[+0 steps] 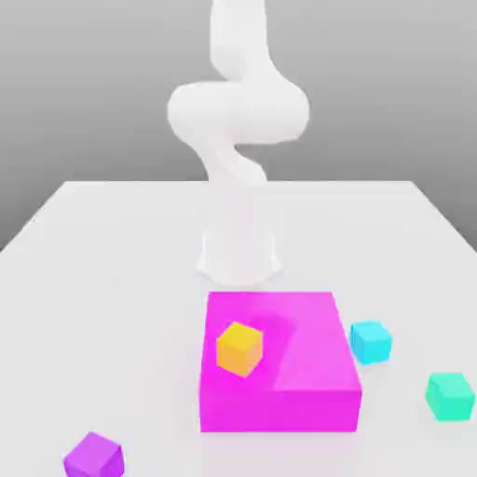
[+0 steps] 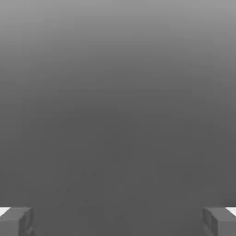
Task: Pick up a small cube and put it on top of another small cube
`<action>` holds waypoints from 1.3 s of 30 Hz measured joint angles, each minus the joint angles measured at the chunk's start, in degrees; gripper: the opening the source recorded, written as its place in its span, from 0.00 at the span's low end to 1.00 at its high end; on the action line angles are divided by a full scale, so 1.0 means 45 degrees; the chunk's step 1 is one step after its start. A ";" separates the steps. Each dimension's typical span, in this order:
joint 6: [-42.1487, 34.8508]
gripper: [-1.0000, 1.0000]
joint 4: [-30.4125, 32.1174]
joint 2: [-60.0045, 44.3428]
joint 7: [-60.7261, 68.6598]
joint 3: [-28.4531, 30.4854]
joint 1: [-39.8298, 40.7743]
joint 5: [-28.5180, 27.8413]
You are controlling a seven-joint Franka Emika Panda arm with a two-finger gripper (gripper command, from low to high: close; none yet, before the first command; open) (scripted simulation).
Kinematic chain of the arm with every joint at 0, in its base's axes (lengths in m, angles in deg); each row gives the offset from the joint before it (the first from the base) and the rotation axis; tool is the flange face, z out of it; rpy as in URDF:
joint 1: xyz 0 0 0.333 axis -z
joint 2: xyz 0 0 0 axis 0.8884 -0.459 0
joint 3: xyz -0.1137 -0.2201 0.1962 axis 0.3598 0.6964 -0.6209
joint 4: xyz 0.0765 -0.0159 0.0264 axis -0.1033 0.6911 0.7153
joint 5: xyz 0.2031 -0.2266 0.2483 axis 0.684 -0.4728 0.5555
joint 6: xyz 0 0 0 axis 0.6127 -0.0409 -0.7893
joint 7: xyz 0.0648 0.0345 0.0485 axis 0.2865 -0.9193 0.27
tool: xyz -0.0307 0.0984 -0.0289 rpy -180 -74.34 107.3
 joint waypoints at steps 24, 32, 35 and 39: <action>0.4313 0.50 0.1468 -1.1113 0.9872 -0.1136 -0.5892 0.0175; 0.6570 0.00 0.1211 -1.4682 1.0120 -0.0845 -0.6782 -0.1266; 0.6563 0.00 0.1211 -1.4682 1.0118 -0.0845 -0.6781 -0.1269; 0.6583 0.00 0.1203 -1.4729 1.0098 -0.0837 -0.6791 -0.1300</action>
